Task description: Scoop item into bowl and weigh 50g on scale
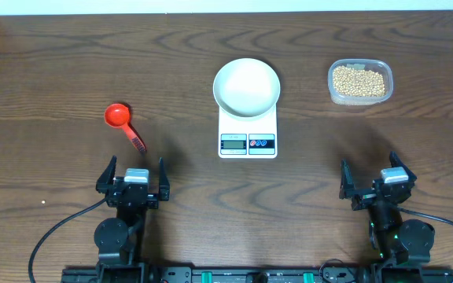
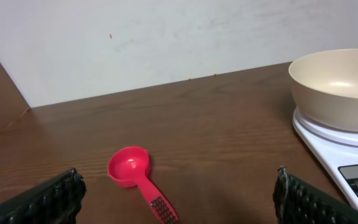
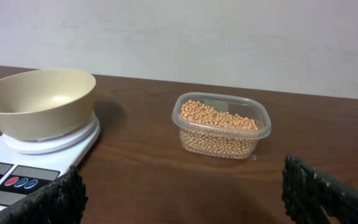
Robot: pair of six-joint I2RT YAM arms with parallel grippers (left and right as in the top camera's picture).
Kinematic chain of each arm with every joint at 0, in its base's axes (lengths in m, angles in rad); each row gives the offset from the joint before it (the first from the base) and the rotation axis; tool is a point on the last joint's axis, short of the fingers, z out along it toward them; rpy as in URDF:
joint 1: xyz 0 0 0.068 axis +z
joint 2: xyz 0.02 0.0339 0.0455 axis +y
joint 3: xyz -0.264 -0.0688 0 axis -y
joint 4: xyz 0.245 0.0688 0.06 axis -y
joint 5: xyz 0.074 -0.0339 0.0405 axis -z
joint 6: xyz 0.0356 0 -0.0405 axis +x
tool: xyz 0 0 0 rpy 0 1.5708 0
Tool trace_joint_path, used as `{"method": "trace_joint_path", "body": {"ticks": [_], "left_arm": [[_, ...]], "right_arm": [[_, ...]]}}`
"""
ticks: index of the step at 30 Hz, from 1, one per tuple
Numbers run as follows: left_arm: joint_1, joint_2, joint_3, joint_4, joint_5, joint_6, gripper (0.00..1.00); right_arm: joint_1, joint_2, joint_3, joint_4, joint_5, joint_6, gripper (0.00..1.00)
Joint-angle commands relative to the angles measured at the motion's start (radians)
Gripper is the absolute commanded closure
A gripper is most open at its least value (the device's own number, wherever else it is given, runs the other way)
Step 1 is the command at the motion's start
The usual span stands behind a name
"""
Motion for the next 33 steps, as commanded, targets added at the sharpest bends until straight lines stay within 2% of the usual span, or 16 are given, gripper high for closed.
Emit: {"method": "trace_joint_path", "body": {"ticks": [1, 20, 33], "left_arm": [[-0.002, 0.001, -0.013, -0.026, 0.003, 0.008, 0.01], [-0.002, 0.001, -0.011, 0.029, 0.003, -0.002, 0.01], [-0.002, 0.013, 0.014, 0.029, 0.003, -0.079, 0.01]], "right_arm": [[0.005, -0.001, -0.005, 0.000, 0.003, -0.010, 0.01], [0.005, -0.001, -0.005, 0.000, 0.003, -0.010, 0.01], [0.005, -0.001, -0.005, 0.000, 0.003, -0.010, 0.01]]}}
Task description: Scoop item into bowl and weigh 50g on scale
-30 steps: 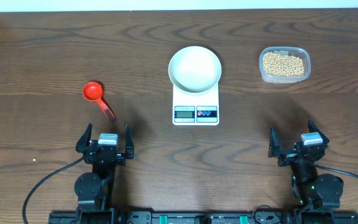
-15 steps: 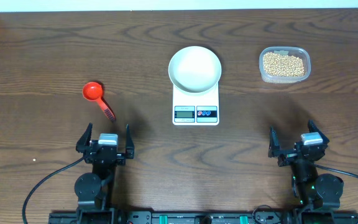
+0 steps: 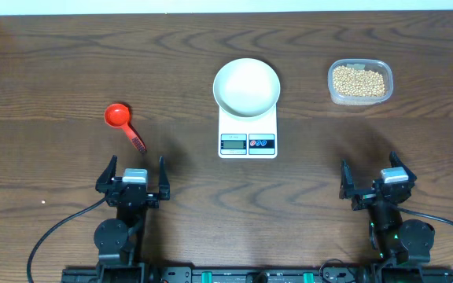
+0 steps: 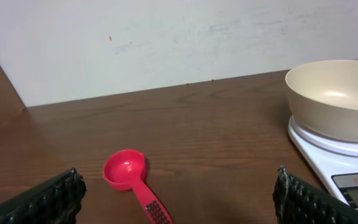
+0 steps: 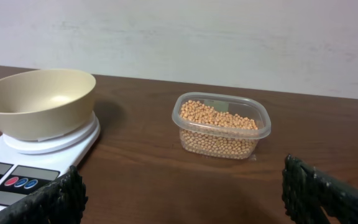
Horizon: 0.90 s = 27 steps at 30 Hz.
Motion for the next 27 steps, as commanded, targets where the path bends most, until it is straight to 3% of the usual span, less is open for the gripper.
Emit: {"method": "trace_joint_path", "body": {"ticks": [1, 27], "left_arm": [[-0.002, 0.017, 0.016, 0.005, 0.002, -0.035, 0.01], [-0.002, 0.157, 0.065, 0.077, 0.006, -0.061, 0.01]], "right_arm": [[0.005, -0.001, -0.005, 0.000, 0.003, -0.010, 0.01], [0.005, -0.001, -0.005, 0.000, 0.003, -0.010, 0.01]]}}
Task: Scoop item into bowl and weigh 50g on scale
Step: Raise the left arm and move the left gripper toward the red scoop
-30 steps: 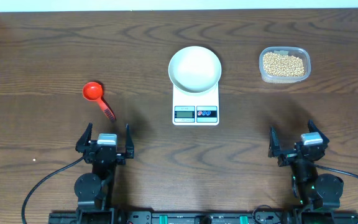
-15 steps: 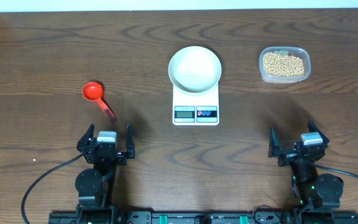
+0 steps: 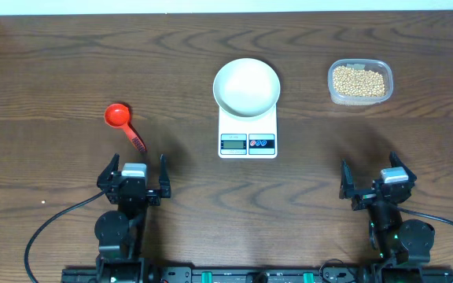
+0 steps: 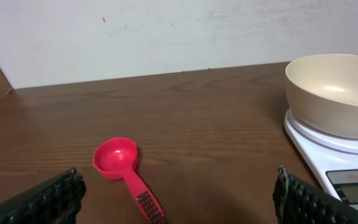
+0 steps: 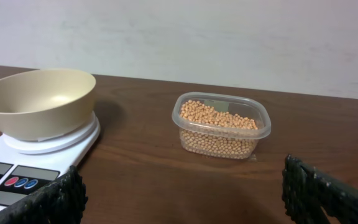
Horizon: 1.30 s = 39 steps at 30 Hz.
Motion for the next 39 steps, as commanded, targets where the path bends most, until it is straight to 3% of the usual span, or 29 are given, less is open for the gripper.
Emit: {"method": "trace_joint_path", "body": {"ticks": [1, 11, 15, 20, 39], "left_arm": [[-0.002, 0.025, 0.058, 0.008, 0.002, -0.017, 0.01], [-0.002, 0.180, 0.177, 0.008, 0.040, -0.018, 0.01], [-0.002, 0.264, 0.257, -0.004, 0.056, -0.077, 0.01], [-0.002, 0.388, 0.373, -0.012, 0.161, -0.084, 0.01], [0.000, 1.087, 1.126, -0.626, 0.303, -0.084, 0.01]], "right_arm": [[0.005, -0.001, -0.005, 0.000, 0.003, -0.010, 0.01], [0.005, -0.001, -0.005, 0.000, 0.003, -0.010, 0.01], [0.005, -0.001, -0.005, 0.000, 0.003, -0.010, 0.01], [0.005, -0.001, -0.005, 0.000, 0.003, -0.010, 0.01], [0.005, -0.001, -0.005, 0.000, 0.003, -0.010, 0.01]]}}
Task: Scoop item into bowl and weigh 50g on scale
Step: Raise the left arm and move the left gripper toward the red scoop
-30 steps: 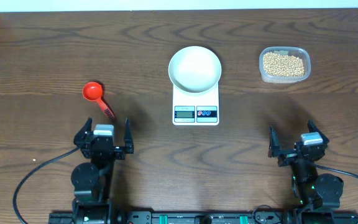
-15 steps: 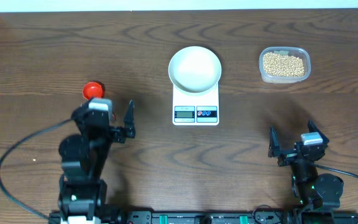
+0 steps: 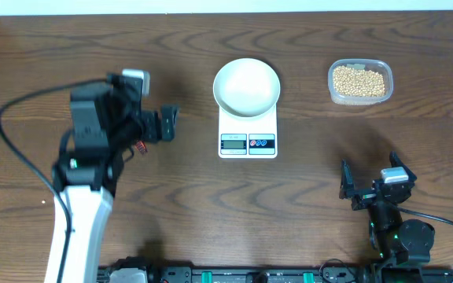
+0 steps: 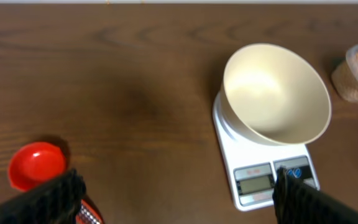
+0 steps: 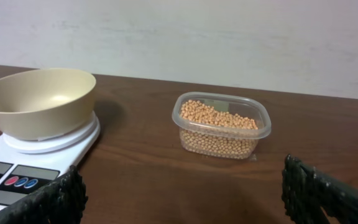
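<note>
The red scoop (image 4: 37,165) lies on the table at the lower left of the left wrist view, its handle running under the left finger. In the overhead view the arm hides most of it. My left gripper (image 3: 149,130) hangs open above the scoop, looking down, with nothing between its fingers (image 4: 61,194). A cream bowl (image 3: 246,85) sits empty on the white scale (image 3: 248,143). The clear tub of soybeans (image 3: 359,81) stands at the far right. My right gripper (image 3: 372,179) rests open near the front edge, facing the tub (image 5: 222,124).
The dark wooden table (image 3: 226,204) ends at a white wall behind. A black cable (image 3: 22,102) loops from the raised left arm over the table's left side. The bowl (image 5: 39,99) and the scale (image 5: 17,168) lie left of the right gripper.
My left arm has risen from its rest at the front edge and now reaches out over the scoop, its camera looking down. The right arm, bowl, scale and tub have not moved.
At the first two moments both grippers sat open at the front edge, with only slight shifts in the left wrist view. Then the left gripper had turned a little toward the scoop. Now it hangs open over the scoop.
</note>
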Robot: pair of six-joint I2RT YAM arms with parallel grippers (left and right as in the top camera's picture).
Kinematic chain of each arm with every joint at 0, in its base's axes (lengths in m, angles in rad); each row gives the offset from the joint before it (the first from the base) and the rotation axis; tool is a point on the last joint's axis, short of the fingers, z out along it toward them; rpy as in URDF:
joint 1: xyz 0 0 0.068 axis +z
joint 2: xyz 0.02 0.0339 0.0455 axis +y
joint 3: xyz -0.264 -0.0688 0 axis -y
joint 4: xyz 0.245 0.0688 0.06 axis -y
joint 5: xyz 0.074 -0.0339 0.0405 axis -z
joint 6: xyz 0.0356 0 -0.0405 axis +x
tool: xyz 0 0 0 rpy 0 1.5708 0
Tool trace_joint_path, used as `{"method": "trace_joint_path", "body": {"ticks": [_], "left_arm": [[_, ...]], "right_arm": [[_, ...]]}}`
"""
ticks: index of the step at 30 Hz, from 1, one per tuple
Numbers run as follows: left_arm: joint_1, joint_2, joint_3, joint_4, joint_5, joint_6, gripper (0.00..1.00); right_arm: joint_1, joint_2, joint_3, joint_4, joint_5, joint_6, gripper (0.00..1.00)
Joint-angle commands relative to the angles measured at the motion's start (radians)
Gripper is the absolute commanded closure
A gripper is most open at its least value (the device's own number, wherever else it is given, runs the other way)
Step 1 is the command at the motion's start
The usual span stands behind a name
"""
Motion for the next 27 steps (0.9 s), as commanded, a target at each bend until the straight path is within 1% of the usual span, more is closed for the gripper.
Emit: {"method": "trace_joint_path", "body": {"ticks": [1, 4, 8, 17, 19, 22, 24, 27], "left_arm": [[0.006, 0.123, 0.167, -0.086, 0.059, -0.008, 0.01], [0.033, 0.210, 0.266, -0.154, 0.088, -0.009, 0.01], [0.039, 0.236, 0.270, -0.121, 0.077, -0.001, 0.01], [0.039, 0.241, 0.269, -0.132, 0.050, -0.008, 0.01], [0.039, 0.240, 0.270, -0.120, -0.016, -0.008, 0.02], [0.043, 0.242, 0.269, -0.098, -0.170, -0.009, 0.01], [0.063, 0.259, 0.270, -0.072, -0.236, -0.009, 0.01], [0.127, 0.309, 0.270, -0.031, -0.259, -0.009, 0.01]], "right_arm": [[0.005, -0.002, -0.004, -0.001, 0.003, -0.010, 0.01], [0.005, -0.002, -0.004, -0.001, 0.003, -0.010, 0.01], [0.005, -0.002, -0.004, -0.001, 0.003, -0.010, 0.01], [0.005, -0.002, -0.004, -0.001, 0.003, -0.010, 0.01], [0.005, -0.002, -0.004, -0.001, 0.003, -0.010, 0.01], [0.005, -0.002, -0.004, -0.001, 0.003, -0.009, 0.01], [0.005, -0.002, -0.004, -0.001, 0.003, -0.010, 0.01], [0.005, -0.002, -0.004, -0.001, 0.003, -0.010, 0.01]]}}
